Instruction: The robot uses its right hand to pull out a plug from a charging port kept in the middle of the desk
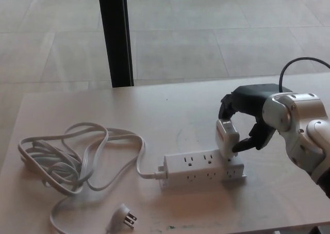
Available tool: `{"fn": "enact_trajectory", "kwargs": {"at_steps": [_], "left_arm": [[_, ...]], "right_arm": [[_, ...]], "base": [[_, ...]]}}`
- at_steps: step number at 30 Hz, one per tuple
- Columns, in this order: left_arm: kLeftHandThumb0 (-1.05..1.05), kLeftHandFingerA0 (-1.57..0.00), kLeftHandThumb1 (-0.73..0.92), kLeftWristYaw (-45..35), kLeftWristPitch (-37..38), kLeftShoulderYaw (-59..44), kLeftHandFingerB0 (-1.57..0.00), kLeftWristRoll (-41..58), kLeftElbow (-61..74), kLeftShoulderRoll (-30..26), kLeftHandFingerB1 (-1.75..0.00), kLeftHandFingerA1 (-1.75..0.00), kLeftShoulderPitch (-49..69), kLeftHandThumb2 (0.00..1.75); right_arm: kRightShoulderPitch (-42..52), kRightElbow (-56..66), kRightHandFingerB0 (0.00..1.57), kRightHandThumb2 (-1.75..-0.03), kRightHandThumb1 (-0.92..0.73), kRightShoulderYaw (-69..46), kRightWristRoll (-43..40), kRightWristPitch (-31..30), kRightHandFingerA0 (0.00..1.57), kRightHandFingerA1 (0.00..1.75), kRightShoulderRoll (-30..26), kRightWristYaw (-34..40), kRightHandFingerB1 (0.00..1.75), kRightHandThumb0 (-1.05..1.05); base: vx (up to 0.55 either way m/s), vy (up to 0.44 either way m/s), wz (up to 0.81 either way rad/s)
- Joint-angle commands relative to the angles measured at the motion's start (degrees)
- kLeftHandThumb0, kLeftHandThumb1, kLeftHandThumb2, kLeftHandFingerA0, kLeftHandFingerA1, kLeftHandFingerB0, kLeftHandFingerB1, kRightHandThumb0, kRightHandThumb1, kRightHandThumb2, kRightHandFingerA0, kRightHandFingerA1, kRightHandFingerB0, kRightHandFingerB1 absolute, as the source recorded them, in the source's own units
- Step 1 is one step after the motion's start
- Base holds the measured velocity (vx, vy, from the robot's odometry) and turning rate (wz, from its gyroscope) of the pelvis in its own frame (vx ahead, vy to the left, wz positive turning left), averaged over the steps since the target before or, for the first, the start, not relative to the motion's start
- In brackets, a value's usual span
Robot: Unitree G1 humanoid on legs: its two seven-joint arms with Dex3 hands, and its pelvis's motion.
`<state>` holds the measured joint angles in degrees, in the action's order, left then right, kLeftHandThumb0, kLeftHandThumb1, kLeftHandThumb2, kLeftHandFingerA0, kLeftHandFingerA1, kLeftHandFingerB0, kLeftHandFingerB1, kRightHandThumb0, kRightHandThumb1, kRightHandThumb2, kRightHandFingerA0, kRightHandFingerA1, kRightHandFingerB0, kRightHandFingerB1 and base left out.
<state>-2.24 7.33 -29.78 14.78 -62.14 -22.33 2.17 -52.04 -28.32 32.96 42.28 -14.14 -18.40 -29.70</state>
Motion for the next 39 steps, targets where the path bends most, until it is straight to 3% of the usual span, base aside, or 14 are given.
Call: {"fn": "enact_trajectory", "kwargs": {"at_steps": [1, 2, 3, 4, 7, 8, 9, 12, 19, 24, 31, 35, 36, 39], "left_arm": [[-0.60, -0.76, 0.64, -0.36, 0.96, -0.12, -0.59, 0.54, 0.40, -0.21, -0.39, -0.49, 0.25, 0.60], [-0.60, -0.76, 0.64, -0.28, 0.94, -0.06, -0.59, 0.44, 0.49, -0.20, -0.39, -0.49, 0.28, 0.60], [-0.59, -0.79, 0.64, -0.30, 0.62, -0.33, -0.60, 0.77, 0.40, -0.19, -0.40, -0.49, 0.13, 0.60], [-0.60, -0.79, 0.65, -0.20, 0.87, 0.01, -0.59, 0.31, 0.23, -0.31, -0.39, -0.49, 0.16, 0.60], [-0.63, -0.79, 0.65, -0.32, 0.88, 0.14, -0.59, 0.19, -0.16, -0.47, -0.38, -0.48, 0.02, 0.60], [-0.62, -0.72, 0.53, -0.53, 0.95, -0.03, -0.53, 0.43, -0.11, -0.41, -0.53, -0.62, 0.05, 0.88], [-0.60, -0.80, 0.65, -0.46, 0.92, -0.01, -0.60, 0.43, 0.35, -0.35, -0.39, -0.50, 0.16, 0.60], [-0.66, -0.76, 0.55, -0.33, 0.83, -0.16, -0.56, 0.57, 0.36, -0.28, -0.44, -0.54, 0.07, 0.69], [-0.67, -0.79, 0.55, -0.56, 1.75, -0.25, -0.60, 0.48, -0.41, -0.22, -0.46, -0.56, 0.04, 0.70], [-0.60, -0.77, 0.67, -0.92, 1.62, -0.30, -0.60, 0.77, -0.02, -0.18, -0.40, -0.49, 0.07, 0.61], [-0.62, -0.76, 0.71, -0.26, 1.65, 0.46, -0.60, -0.11, -0.07, -0.39, -0.40, -0.48, 0.03, 0.62], [-0.63, -0.75, 0.73, -0.48, 1.64, 0.55, -0.59, -0.05, 0.07, -0.50, -0.40, -0.47, -0.01, 0.62], [-0.64, -0.76, 0.75, 0.04, 1.28, 0.83, -0.60, -0.39, 0.18, -0.60, -0.39, -0.47, -0.10, 0.63], [-0.65, -0.75, 0.76, -0.12, 1.25, 0.59, -0.61, 0.00, -0.02, -0.56, -0.40, -0.47, -0.12, 0.64]], "right_arm": [[1.31, 0.08, 0.65, -0.59, -0.53, -0.07, -0.19, 0.55, 0.73, 1.32, 0.13, -0.12, 0.45, -0.71], [1.39, 0.03, 0.65, -0.59, -0.53, -0.08, -0.19, 0.62, 0.73, 1.32, 0.14, 0.04, 0.45, -0.71], [1.65, 0.13, 0.61, -0.89, -0.45, -0.19, -0.26, 0.73, 0.80, 1.18, 0.11, 0.34, 0.57, -0.75], [2.06, -0.09, 0.70, -0.58, -0.52, -0.17, -0.11, 0.90, 0.80, 1.30, 0.09, 1.13, 0.48, -0.64], [2.37, -0.61, 0.72, -0.57, -0.52, -0.15, 0.04, 1.08, 0.82, 1.32, 0.11, 1.94, 0.50, -0.61], [2.55, -0.67, 0.72, -0.56, -0.53, -0.13, 0.19, 0.69, 0.84, 1.33, 0.12, 2.11, 0.50, -0.59], [2.59, -0.63, 0.74, -0.57, -0.53, -0.28, 0.15, 0.52, 0.85, 1.29, -0.04, 2.15, 0.50, -0.55], [2.75, -0.90, 0.76, -0.56, -0.53, -0.60, -0.07, 0.16, 0.83, 1.25, 0.06, 2.46, 0.52, -0.48], [5.22, -0.51, 0.89, -0.59, -0.53, -0.73, 0.27, 1.04, 0.77, 1.56, -0.10, 4.49, 0.55, -0.39], [5.47, -0.80, 0.93, -0.55, -0.50, 0.32, 0.84, 0.55, 0.79, 1.57, 0.22, 3.98, 0.55, -0.41], [7.84, 2.39, 0.69, -0.67, -0.68, 2.51, 3.09, 0.17, 0.82, 1.57, 0.45, 5.92, 0.52, -0.37], [8.09, 2.39, 0.69, -0.71, -0.73, 3.09, 3.70, 0.86, 0.83, 1.60, 1.01, 7.48, 0.60, -0.39], [7.55, 2.89, 0.76, -0.74, -0.78, 4.04, 4.91, 1.04, 0.86, 1.65, 0.95, 7.62, 0.91, -0.43], [7.86, 3.71, 0.75, -0.77, -0.78, 4.18, 5.40, 0.08, 0.87, 1.66, 0.88, 7.79, 0.90, -0.42]], "base": [[0.00, 0.000, 0.00], [0.00, 0.000, 0.00], [0.00, 0.000, 0.00], [0.00, 0.000, 0.00], [0.00, 0.000, 0.00], [0.00, 0.000, 0.00], [0.00, 0.000, 0.00], [0.00, 0.000, 0.00], [0.00, 0.000, 0.00], [0.00, 0.000, 0.00], [0.00, 0.000, 0.00], [0.00, 0.000, 0.00], [0.00, 0.000, 0.00], [0.00, 0.000, 0.00]]}}
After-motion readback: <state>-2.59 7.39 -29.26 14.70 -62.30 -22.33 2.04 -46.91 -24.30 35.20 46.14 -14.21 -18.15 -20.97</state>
